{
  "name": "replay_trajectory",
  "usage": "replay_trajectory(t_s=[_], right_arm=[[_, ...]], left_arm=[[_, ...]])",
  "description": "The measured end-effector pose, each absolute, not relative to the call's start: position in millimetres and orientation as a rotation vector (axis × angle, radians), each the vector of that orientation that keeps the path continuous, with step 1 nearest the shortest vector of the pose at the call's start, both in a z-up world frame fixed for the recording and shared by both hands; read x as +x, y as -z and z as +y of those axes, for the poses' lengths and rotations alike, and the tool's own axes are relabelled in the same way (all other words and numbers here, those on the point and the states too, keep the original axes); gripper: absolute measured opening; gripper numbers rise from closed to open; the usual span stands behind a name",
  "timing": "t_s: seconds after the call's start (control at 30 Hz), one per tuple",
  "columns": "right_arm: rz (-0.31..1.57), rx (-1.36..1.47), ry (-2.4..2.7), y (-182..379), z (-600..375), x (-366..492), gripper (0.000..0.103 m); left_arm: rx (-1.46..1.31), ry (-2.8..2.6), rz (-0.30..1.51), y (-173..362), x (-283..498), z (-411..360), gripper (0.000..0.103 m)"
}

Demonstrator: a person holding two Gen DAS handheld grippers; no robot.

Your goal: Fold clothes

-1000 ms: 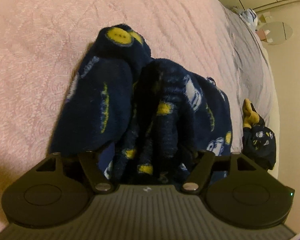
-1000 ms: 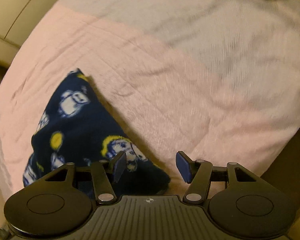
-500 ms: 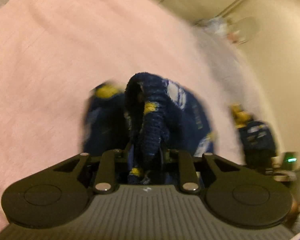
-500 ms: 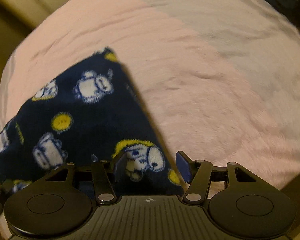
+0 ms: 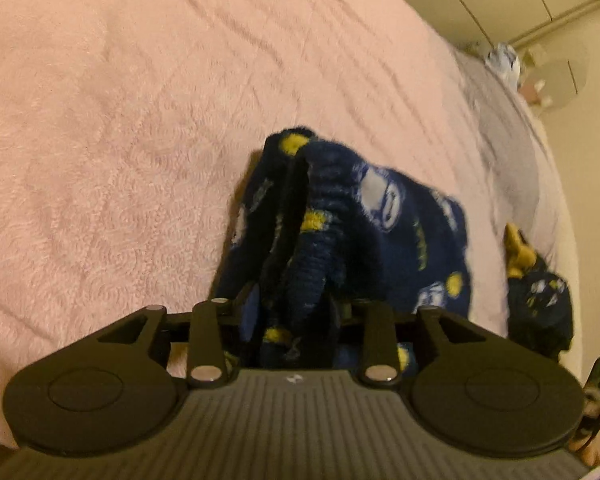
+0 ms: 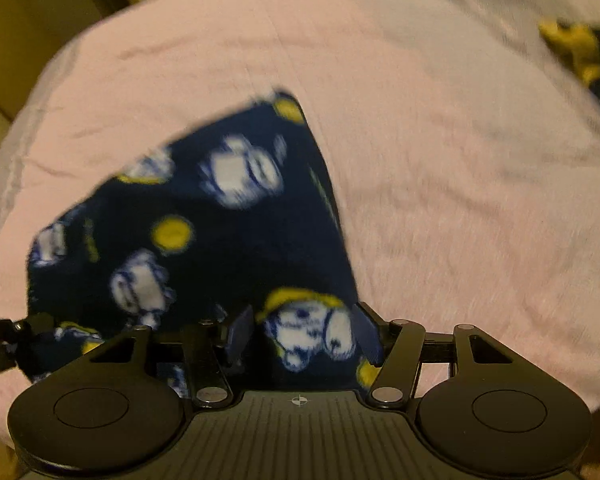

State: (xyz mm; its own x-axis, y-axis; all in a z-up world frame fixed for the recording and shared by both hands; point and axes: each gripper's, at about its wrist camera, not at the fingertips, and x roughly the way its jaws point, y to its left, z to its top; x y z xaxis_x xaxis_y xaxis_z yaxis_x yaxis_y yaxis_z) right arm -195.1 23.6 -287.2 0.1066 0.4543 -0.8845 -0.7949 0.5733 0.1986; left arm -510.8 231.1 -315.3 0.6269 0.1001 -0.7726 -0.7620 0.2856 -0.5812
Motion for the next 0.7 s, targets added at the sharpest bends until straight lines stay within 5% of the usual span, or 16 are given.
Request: replay_trajectory(t_s=[0.2, 0.43, 0.6, 0.7], right_arm=[[1.256, -0.457, -0.97, 309.7, 25.0, -193.2, 0.059], [1.083, -0.409, -1.033, 261.7, 36.4, -167.6, 0.059], [1.086, -0.35, -1.049, 273.0, 60.1, -141.5, 0.057], [1.063, -0.361, -1.096, 293.5, 76.7, -138.8, 0.045]], left_arm=[[-1.057, -0.69, 0.85, 315.0, -495.6, 227.8, 0.027], [-0.903, -0.743, 0.792, 252.8, -475.6, 247.3, 0.028], [-0.745, -0.671, 0.792, 261.1, -422.6, 254.7, 0.009], [-0.641, -0.722, 0.904, 306.2, -390.2, 259.1, 0.003]])
